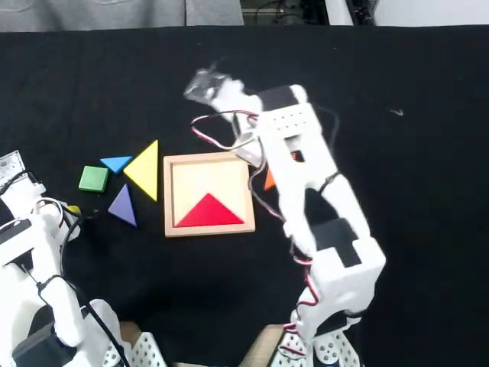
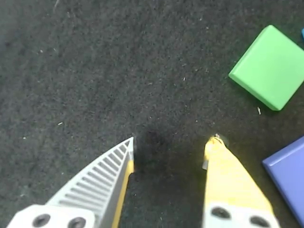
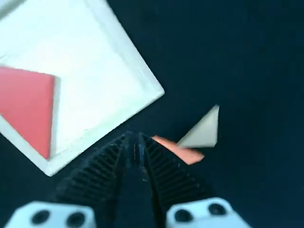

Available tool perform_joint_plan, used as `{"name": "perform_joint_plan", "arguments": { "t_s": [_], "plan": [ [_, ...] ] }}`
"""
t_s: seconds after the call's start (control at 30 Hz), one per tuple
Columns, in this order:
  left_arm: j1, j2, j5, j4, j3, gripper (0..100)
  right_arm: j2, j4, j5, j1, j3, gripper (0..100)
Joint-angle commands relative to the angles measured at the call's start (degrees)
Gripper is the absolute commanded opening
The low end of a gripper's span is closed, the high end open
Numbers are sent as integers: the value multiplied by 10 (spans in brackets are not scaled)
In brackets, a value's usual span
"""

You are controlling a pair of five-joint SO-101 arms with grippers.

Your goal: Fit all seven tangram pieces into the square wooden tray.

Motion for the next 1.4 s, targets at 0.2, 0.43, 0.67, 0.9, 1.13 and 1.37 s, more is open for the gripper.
{"name": "perform_joint_plan", "arguments": {
  "t_s": [0.2,0.43,0.67,0.9,1.13,1.37],
  "plan": [
    [7,-16,-5,-13,-1,241,68,-164,-206,59,23,12],
    [7,-16,-5,-13,-1,241,218,-89,-200,67,-127,12],
    [7,-16,-5,-13,-1,241,308,69,-200,69,-278,11],
    [7,-16,-5,-13,-1,241,325,156,-195,70,-303,11],
    [7,-16,-5,-13,-1,241,324,252,-142,74,-295,11],
    [7,-16,-5,-13,-1,241,229,235,-92,78,-132,11]
  ]
}}
